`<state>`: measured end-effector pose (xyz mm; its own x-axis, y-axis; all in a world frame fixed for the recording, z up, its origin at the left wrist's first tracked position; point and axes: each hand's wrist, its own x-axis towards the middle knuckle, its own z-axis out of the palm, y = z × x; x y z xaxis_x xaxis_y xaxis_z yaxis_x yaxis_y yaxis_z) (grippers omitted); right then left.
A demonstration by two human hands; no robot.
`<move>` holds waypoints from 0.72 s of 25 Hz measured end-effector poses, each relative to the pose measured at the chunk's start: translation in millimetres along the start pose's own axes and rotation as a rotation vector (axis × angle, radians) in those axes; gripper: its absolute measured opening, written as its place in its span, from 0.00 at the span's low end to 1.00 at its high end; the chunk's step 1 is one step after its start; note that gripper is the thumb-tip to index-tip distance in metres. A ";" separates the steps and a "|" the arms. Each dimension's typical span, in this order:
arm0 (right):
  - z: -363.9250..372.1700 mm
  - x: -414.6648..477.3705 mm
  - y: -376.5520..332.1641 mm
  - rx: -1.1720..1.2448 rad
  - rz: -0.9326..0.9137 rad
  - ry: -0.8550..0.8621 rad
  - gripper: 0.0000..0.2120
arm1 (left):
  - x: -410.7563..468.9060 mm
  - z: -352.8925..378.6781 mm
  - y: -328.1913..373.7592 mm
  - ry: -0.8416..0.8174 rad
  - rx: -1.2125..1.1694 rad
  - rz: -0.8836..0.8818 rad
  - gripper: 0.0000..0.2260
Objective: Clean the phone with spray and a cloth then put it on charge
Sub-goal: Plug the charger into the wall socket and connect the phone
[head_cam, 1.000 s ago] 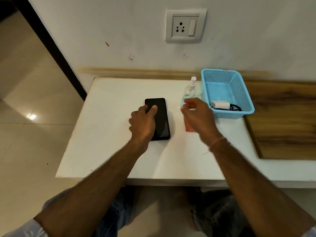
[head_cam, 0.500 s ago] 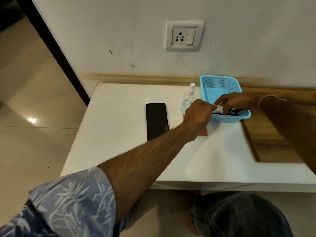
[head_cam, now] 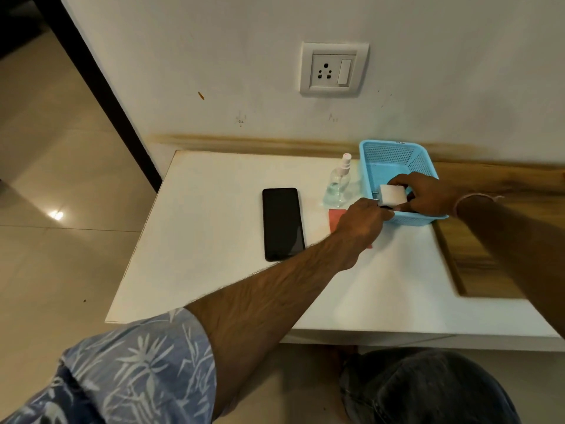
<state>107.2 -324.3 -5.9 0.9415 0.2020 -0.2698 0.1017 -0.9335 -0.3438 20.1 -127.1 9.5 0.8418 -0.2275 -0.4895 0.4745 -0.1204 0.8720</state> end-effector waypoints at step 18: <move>-66.3 -54.9 -26.3 0.391 -0.123 0.090 0.26 | 5.4 13.0 28.3 -0.020 -0.213 0.110 0.26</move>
<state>74.2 -330.5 77.6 0.9561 0.2618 -0.1316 0.1019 -0.7181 -0.6884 34.7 -144.3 31.6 0.8873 -0.2476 -0.3891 0.4252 0.1123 0.8981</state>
